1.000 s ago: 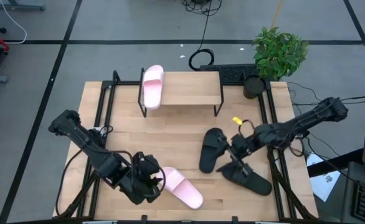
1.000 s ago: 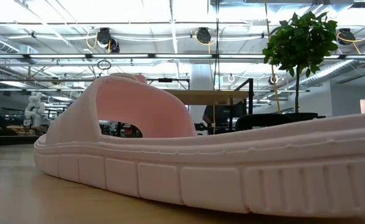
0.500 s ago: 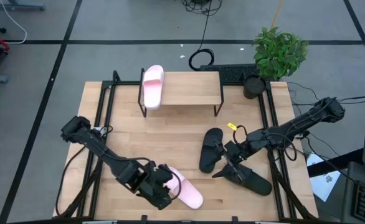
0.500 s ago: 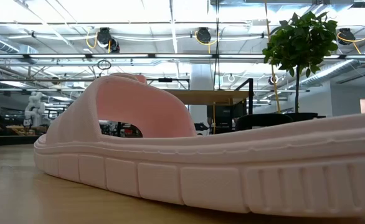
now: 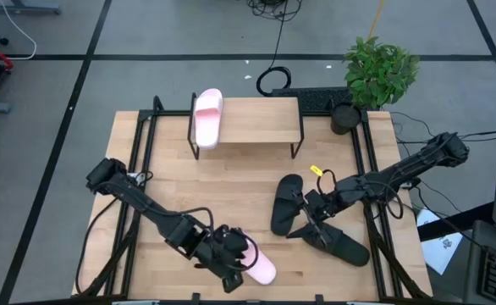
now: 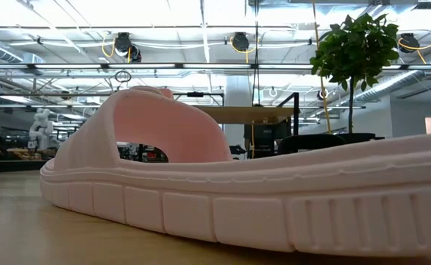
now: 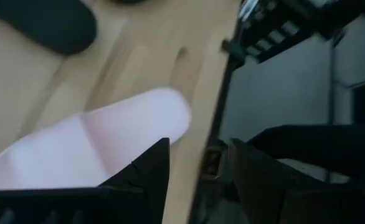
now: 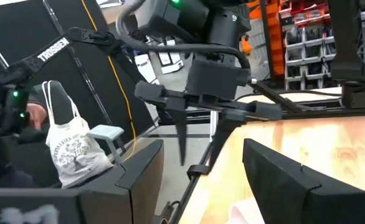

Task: Pick and place slides into the shelf
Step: Put the pink slide on the shelf

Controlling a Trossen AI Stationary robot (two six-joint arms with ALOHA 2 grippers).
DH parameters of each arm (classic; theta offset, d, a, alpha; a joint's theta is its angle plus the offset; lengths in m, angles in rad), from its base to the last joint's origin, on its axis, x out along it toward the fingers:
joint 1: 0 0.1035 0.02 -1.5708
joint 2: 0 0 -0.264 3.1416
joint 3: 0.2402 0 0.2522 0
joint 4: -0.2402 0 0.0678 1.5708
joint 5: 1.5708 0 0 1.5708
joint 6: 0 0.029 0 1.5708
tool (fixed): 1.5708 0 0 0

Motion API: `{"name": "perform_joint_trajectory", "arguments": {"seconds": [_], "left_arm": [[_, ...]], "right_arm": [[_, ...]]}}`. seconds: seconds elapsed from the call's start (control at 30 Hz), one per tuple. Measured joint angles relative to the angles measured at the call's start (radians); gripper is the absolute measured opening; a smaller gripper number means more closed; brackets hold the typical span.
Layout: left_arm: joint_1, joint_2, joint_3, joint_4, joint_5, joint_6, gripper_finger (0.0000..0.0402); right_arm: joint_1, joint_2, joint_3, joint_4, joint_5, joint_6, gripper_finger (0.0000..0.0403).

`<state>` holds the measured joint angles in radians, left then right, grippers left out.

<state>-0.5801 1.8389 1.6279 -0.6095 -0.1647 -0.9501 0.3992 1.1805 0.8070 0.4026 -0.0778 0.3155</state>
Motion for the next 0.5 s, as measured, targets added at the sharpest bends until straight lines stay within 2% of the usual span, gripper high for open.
{"name": "perform_joint_trajectory", "arguments": {"seconds": [0.1,0.2,0.33,0.5], "left_arm": [[-0.018,0.000,0.017,0.033,-0.052,-0.048,0.0159],[-0.045,0.027,0.091,0.033,-0.126,-0.086,0.0143],[-0.070,0.131,0.255,-0.016,-0.189,-0.111,0.0107],[-0.055,0.327,0.521,-0.047,-0.147,-0.131,0.0073]], "right_arm": [[-0.001,-0.031,0.000,-0.020,0.000,-0.018,0.0210],[-0.001,-0.105,0.000,-0.098,0.000,-0.029,0.0210],[-0.001,-0.242,0.000,-0.212,0.002,-0.070,0.0210],[-0.001,-0.410,0.000,-0.316,0.001,-0.074,0.0210]]}}
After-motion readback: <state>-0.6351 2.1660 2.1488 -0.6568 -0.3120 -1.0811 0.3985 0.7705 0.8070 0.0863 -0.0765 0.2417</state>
